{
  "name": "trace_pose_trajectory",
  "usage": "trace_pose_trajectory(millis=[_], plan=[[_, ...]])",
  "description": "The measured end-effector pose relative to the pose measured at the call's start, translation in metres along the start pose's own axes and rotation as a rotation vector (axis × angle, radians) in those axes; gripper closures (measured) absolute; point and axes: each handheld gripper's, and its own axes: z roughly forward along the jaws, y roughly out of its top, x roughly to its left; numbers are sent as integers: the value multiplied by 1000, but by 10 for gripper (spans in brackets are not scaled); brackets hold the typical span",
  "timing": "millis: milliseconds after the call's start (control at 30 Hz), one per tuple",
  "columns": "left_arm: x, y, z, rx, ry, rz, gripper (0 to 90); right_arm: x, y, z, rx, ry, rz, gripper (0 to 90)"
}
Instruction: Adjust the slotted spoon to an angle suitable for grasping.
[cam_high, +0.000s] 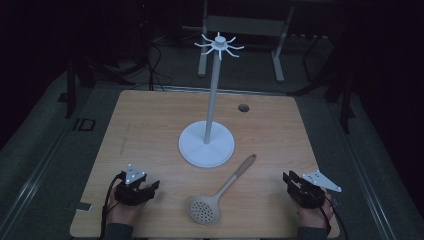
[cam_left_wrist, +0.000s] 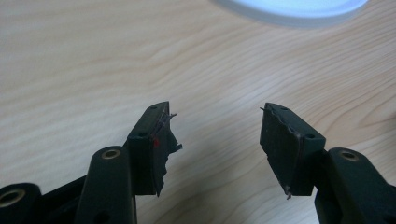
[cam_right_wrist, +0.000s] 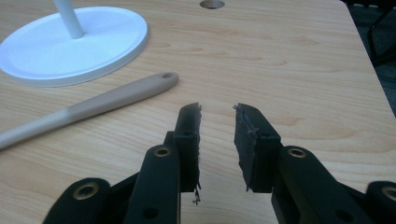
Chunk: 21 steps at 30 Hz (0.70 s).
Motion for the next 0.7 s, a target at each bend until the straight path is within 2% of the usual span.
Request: trace_pose_trajectory(millis=[100, 233, 333, 533, 700], plan=[[-8, 10, 0, -7, -16, 20, 438, -1, -2, 2, -6, -2, 17, 728], [-18, 24, 2, -16, -49, 32, 438, 2, -4, 5, -12, -22, -16, 735], [-28, 35, 5, -17, -72, 46, 438, 3, -5, 7, -22, -39, -23, 732], [-51, 61, 12, -17, -98, 95, 447, -1, -5, 8, -36, -60, 5, 716], [-70, 81, 20, -3, -126, 128, 483, -2, -5, 9, -39, -71, 0, 711]])
